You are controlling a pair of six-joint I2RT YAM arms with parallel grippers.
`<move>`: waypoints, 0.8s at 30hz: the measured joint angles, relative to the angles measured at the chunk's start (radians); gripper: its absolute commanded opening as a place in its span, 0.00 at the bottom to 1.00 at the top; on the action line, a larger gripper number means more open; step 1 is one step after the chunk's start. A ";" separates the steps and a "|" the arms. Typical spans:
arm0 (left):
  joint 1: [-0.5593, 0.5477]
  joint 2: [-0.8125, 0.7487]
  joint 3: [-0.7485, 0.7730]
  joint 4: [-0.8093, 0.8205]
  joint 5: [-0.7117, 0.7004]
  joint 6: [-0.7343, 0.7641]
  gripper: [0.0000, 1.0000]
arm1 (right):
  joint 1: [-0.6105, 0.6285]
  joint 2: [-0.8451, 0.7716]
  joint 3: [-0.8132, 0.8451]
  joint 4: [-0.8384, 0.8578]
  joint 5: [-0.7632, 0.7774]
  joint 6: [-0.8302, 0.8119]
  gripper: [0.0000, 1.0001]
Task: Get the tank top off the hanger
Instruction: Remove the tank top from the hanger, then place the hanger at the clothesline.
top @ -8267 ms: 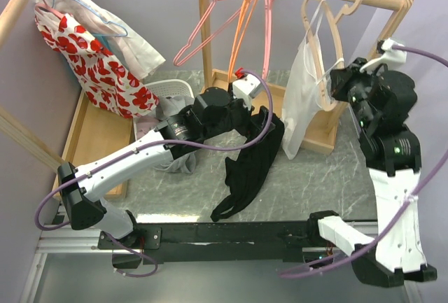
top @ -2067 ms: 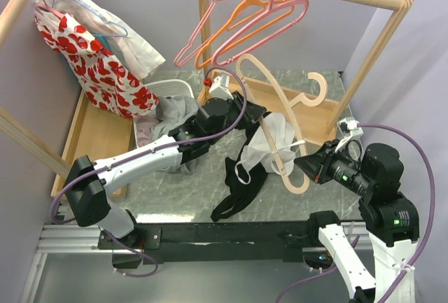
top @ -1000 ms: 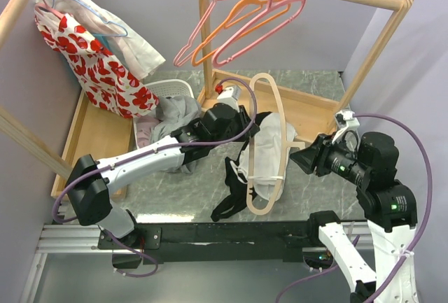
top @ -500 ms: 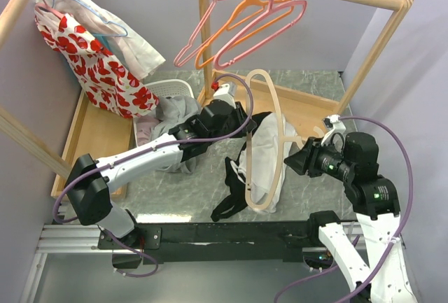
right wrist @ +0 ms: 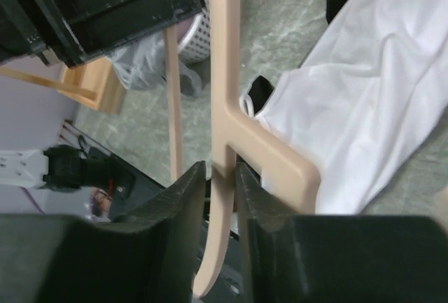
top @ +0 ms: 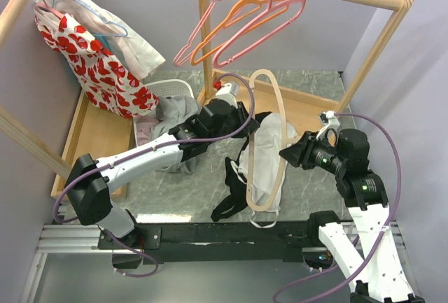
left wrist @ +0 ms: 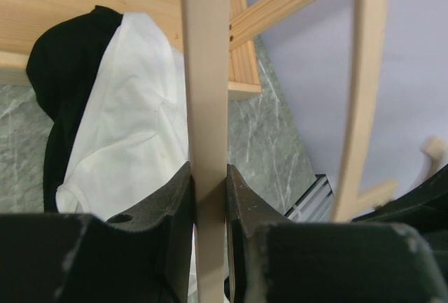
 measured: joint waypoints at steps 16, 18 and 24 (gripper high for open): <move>0.006 0.109 0.076 0.021 0.065 -0.008 0.01 | -0.003 -0.042 0.016 0.028 -0.011 -0.021 0.50; 0.006 0.116 0.083 0.028 0.070 -0.014 0.01 | -0.003 -0.042 0.032 0.012 0.003 -0.032 0.51; 0.015 0.132 0.110 0.043 0.085 -0.055 0.01 | -0.003 -0.054 0.078 -0.044 0.071 -0.065 0.52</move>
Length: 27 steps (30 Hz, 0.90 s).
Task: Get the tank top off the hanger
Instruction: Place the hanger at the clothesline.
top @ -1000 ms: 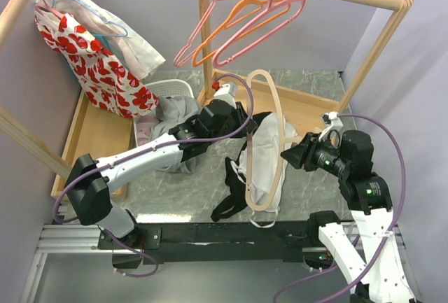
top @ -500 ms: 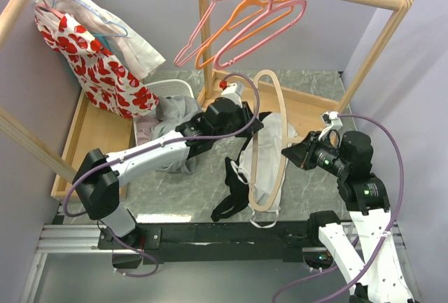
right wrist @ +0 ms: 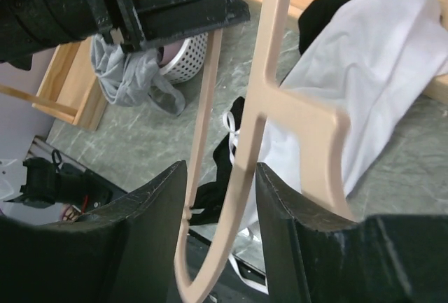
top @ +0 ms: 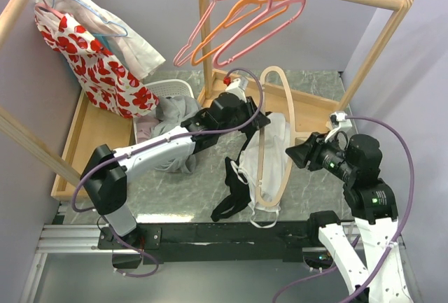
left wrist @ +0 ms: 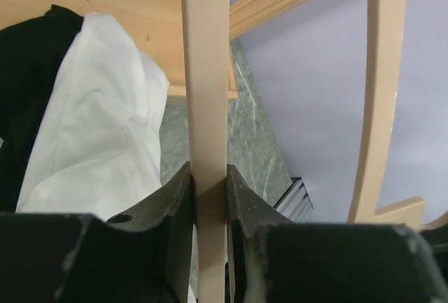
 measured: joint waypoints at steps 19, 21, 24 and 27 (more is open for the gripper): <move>0.071 0.032 -0.052 0.187 0.000 -0.153 0.01 | 0.000 -0.052 -0.051 -0.039 0.060 0.049 0.55; 0.075 0.032 -0.062 0.213 0.000 -0.166 0.01 | 0.000 -0.056 -0.065 -0.034 0.051 0.064 0.54; 0.083 0.032 -0.080 0.239 0.000 -0.189 0.01 | 0.000 -0.066 -0.083 -0.026 0.035 0.085 0.50; 0.092 0.032 -0.080 0.247 0.000 -0.203 0.01 | 0.000 -0.077 -0.089 -0.019 0.019 0.097 0.40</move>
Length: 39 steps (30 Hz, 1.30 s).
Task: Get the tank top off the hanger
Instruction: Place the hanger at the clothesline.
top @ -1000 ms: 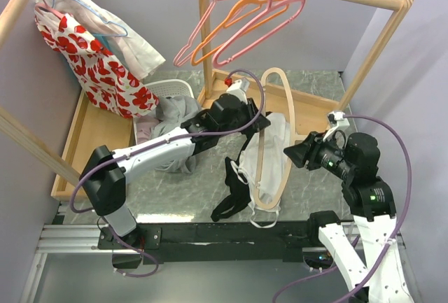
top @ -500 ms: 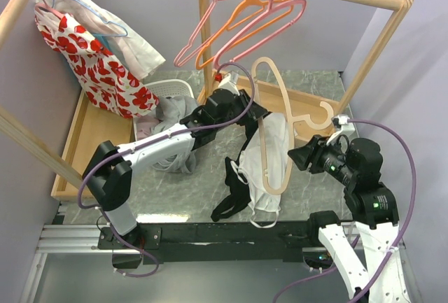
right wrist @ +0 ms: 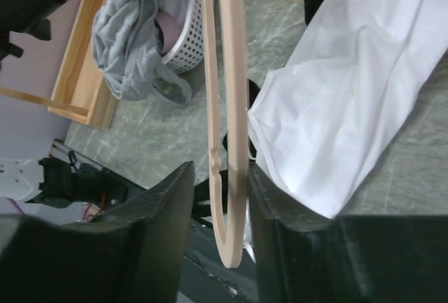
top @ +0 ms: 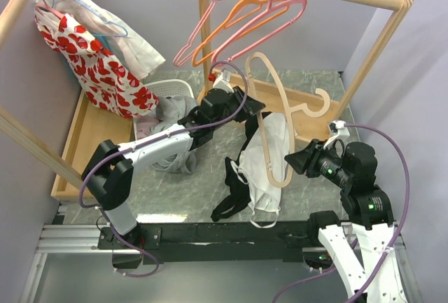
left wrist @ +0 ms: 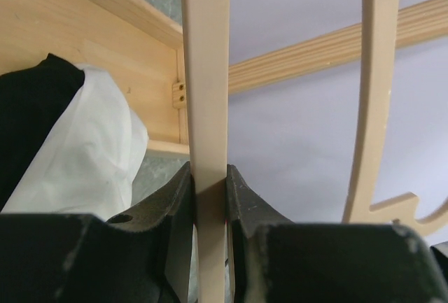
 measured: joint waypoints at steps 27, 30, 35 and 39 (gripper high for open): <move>0.034 0.036 -0.058 0.169 0.047 -0.183 0.01 | 0.000 -0.026 -0.018 0.020 -0.063 0.017 0.07; 0.035 0.046 -0.058 0.178 0.053 -0.190 0.01 | 0.000 -0.026 -0.016 0.018 -0.062 0.017 0.01; 0.036 0.049 -0.065 0.183 0.065 -0.189 0.25 | 0.000 -0.023 -0.001 -0.007 -0.048 0.016 0.00; 0.036 0.049 -0.065 0.177 0.069 -0.165 0.56 | 0.000 0.003 0.049 -0.050 -0.016 0.012 0.00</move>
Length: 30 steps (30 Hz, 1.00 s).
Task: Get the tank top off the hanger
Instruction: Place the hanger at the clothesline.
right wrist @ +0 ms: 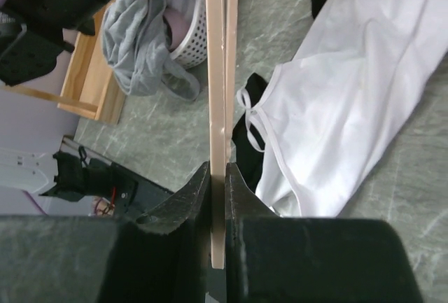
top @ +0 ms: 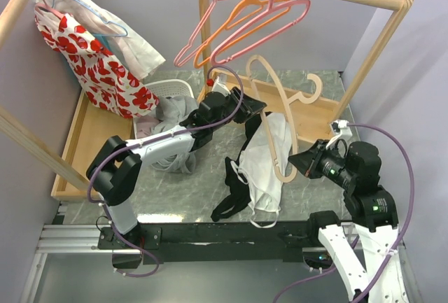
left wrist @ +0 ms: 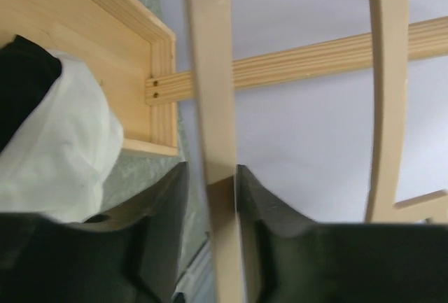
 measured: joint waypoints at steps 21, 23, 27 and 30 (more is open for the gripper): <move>-0.031 -0.233 -0.099 -0.228 -0.115 0.405 0.79 | 0.000 0.262 0.380 -0.138 0.335 -0.045 0.00; -0.046 -0.274 -0.099 -0.237 -0.130 0.453 0.79 | 0.000 0.289 0.409 -0.142 0.364 -0.045 0.00; -0.078 -0.333 -0.099 -0.263 -0.146 0.526 0.80 | 0.000 0.345 0.493 -0.156 0.410 -0.051 0.00; -0.103 -0.356 -0.099 -0.287 -0.152 0.570 0.83 | 0.000 0.386 0.566 -0.164 0.432 -0.058 0.00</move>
